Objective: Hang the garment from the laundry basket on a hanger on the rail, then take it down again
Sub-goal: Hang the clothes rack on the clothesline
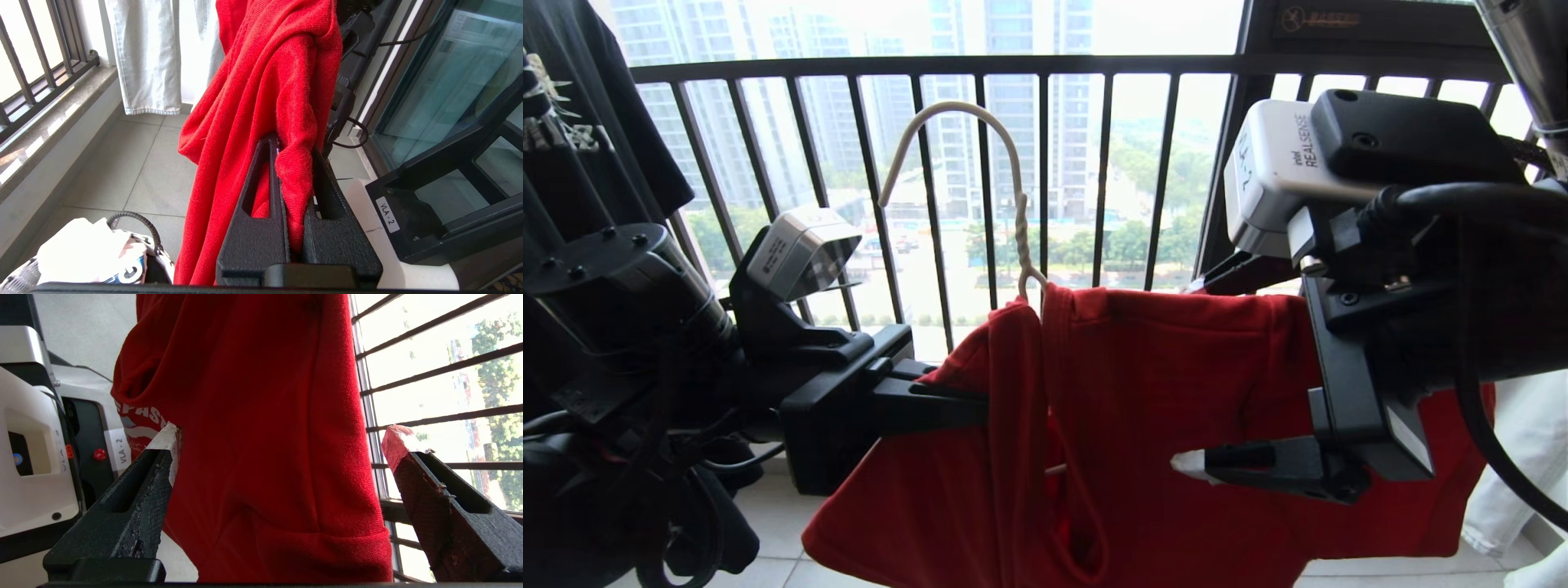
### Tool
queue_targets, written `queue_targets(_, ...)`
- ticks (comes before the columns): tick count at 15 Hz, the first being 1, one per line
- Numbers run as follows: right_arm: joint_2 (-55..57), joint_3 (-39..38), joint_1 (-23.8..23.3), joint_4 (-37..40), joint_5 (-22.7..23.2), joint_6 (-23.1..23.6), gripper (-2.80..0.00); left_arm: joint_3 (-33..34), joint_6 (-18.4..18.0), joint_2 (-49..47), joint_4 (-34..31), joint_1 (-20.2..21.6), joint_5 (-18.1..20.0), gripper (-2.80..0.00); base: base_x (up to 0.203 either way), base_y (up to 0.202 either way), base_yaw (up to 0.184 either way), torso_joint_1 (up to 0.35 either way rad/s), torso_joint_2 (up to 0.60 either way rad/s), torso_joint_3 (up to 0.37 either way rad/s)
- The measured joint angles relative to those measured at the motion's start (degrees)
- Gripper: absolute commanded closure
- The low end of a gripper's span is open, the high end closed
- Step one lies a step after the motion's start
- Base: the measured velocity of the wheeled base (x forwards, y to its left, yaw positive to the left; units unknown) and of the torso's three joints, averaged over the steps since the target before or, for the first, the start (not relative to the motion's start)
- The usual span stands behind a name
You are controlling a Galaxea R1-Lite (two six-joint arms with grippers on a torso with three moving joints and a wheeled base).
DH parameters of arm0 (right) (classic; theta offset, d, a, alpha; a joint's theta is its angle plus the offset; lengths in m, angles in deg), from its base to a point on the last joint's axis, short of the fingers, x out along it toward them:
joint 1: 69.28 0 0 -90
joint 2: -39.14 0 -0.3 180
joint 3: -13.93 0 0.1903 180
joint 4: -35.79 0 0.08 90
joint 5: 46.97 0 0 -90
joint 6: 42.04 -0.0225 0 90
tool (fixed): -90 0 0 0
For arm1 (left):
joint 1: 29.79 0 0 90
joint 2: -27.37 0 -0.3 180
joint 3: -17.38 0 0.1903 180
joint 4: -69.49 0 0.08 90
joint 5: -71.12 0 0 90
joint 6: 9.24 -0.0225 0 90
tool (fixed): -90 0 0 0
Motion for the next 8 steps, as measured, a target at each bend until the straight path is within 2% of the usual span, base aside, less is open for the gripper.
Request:
queue_targets(3, 0.57, 0.31, 0.66, -0.08, 0.02, -0.13, -2.8, -0.4, -0.09, -0.04, 1.49, 0.22, 0.0, 0.0, 0.0, 0.0, 0.0, 0.0, 0.0, 0.0)
queue_targets(4, 0.78, 0.34, 0.8, -0.05, 0.02, -0.13, 0.0, -0.46, -0.06, -0.09, 1.56, 0.23, -0.01, 0.0, 0.0, 0.0, 0.0, 0.0, 0.0, 0.0)
queue_targets(8, 1.42, 0.41, 1.32, -0.1, 0.14, -0.87, 0.0, -0.89, 0.0, -0.28, 1.67, 0.29, -0.21, 0.0, 0.0, 0.0, 0.0, 0.0, 0.0, 0.0)
